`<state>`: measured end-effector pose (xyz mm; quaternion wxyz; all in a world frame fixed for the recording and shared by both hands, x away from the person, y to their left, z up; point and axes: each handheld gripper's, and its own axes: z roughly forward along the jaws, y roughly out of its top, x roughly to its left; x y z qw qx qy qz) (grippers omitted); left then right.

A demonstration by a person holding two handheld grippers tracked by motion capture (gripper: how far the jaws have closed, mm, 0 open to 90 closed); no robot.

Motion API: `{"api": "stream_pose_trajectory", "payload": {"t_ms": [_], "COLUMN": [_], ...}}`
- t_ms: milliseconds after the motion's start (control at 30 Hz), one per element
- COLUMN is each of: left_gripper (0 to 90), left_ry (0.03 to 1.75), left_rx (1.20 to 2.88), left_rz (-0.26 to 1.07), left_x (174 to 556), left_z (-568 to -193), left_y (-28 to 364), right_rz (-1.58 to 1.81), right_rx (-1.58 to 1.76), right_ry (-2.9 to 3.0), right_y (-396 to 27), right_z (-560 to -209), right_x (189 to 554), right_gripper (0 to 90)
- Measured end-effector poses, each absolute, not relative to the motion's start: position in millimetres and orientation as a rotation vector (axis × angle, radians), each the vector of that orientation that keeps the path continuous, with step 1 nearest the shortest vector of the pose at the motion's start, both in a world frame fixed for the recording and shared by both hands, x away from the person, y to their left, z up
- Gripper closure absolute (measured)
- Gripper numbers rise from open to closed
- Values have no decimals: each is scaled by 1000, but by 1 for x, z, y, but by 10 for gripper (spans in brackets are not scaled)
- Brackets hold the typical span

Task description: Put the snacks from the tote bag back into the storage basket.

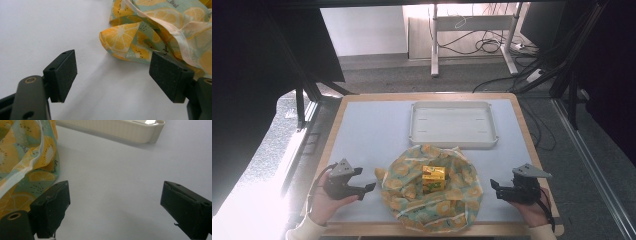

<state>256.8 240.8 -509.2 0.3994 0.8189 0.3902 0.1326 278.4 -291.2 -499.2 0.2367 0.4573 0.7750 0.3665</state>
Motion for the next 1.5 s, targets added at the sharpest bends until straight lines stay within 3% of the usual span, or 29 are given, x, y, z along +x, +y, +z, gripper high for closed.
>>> {"api": "stream_pose_trajectory", "payload": {"t_ms": [1500], "left_gripper": [261], "left_ry": [881], "left_rx": [2104], "left_rz": [321], "left_x": [256], "left_z": [-462], "left_y": [235], "right_rz": [1002], "right_rx": [1247], "right_ry": [2142], "right_y": [-293], "right_z": [-499], "right_x": [273], "right_gripper": [155]}}
